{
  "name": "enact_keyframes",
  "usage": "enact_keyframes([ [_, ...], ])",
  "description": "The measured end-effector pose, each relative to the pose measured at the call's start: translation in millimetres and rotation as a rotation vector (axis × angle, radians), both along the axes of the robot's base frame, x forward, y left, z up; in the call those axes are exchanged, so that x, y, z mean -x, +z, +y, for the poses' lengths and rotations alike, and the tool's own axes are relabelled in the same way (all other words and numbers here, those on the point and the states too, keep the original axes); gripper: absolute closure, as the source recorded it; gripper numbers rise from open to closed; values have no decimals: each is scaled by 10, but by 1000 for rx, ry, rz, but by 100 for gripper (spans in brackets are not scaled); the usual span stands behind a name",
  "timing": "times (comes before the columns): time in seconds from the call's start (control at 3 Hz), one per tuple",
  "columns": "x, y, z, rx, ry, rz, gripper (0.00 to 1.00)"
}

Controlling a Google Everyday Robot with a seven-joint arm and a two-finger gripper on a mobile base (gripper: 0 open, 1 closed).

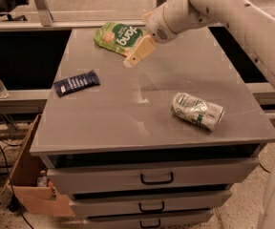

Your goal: Pick green rice chip bag

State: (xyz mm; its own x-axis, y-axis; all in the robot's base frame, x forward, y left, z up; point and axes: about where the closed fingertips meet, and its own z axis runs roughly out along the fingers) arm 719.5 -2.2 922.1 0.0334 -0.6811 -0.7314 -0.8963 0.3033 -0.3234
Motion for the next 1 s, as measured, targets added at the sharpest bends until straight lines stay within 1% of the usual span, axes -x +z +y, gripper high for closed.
enact_keyframes([
  [0.33,-428,-126,233,-101,-74,-18,0],
  [0.67,-795,-219,471,-156,-153,-23,0],
  [1.0,-1160,-288,530,-172,-245,-40,0],
])
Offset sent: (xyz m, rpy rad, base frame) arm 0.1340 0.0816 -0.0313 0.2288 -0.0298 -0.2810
